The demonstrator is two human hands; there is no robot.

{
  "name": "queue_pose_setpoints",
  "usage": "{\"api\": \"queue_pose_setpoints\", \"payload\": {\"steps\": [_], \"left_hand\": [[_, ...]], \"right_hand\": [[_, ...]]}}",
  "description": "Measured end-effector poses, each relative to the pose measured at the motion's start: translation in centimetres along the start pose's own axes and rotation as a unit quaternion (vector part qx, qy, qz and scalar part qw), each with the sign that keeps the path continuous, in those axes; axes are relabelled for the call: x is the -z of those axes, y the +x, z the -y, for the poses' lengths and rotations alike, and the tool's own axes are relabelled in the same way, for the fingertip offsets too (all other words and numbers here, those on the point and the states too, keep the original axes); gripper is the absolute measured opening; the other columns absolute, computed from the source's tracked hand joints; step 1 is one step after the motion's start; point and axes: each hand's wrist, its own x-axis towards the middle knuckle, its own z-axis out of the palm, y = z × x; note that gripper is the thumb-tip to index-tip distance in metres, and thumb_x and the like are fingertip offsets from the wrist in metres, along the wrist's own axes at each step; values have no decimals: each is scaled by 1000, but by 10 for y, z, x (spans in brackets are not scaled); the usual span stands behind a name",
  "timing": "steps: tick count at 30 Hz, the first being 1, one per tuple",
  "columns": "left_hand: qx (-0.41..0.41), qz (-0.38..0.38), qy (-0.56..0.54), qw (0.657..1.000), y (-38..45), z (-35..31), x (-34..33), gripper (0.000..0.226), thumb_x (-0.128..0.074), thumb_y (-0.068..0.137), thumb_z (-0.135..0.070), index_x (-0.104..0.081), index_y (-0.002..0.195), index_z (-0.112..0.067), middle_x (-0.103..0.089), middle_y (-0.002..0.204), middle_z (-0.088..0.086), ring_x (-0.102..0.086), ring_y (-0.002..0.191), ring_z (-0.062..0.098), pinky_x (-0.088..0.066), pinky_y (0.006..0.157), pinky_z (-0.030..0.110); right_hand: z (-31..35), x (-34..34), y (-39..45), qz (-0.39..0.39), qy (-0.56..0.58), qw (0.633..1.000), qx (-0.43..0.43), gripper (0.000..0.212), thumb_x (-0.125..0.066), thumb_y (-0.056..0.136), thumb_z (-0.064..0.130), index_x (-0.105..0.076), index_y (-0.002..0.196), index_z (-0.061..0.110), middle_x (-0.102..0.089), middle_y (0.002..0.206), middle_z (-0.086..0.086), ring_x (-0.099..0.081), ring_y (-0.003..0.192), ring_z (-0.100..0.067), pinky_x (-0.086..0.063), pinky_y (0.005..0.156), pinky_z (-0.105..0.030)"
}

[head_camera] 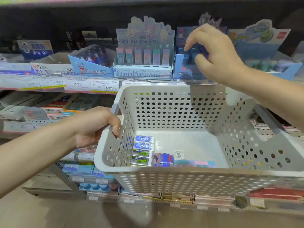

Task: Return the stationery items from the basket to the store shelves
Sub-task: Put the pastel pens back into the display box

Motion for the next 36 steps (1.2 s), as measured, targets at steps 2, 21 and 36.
{"api": "queue_pose_setpoints", "payload": {"steps": [2,21,36], "left_hand": [[0,-5,-4,1000,-2,1,-3,70,-48,40,3,-60,109,3,-55,74,20,-57,50,26,-50,49,25],[-9,-31,-15,999,-8,26,2,45,-50,41,3,-61,84,-4,-58,66,17,-57,50,25,-52,49,27],[-32,14,0,999,0,42,86,43,-50,37,3,-58,78,-5,-55,59,16,-55,51,28,-45,59,28]], "right_hand": [[24,0,-17,54,70,995,42,27,-42,71,9,-67,82,7,-59,77,0,-55,74,-16,-43,72,-30],[57,-94,-113,670,-70,738,33,38,-42,98,14,-47,136,13,-40,136,-18,-28,96,-21,-35,87,-39],[130,-118,-65,665,16,740,-106,27,-56,87,15,-66,110,3,-62,95,-12,-47,79,-17,-39,66,-25]]}}
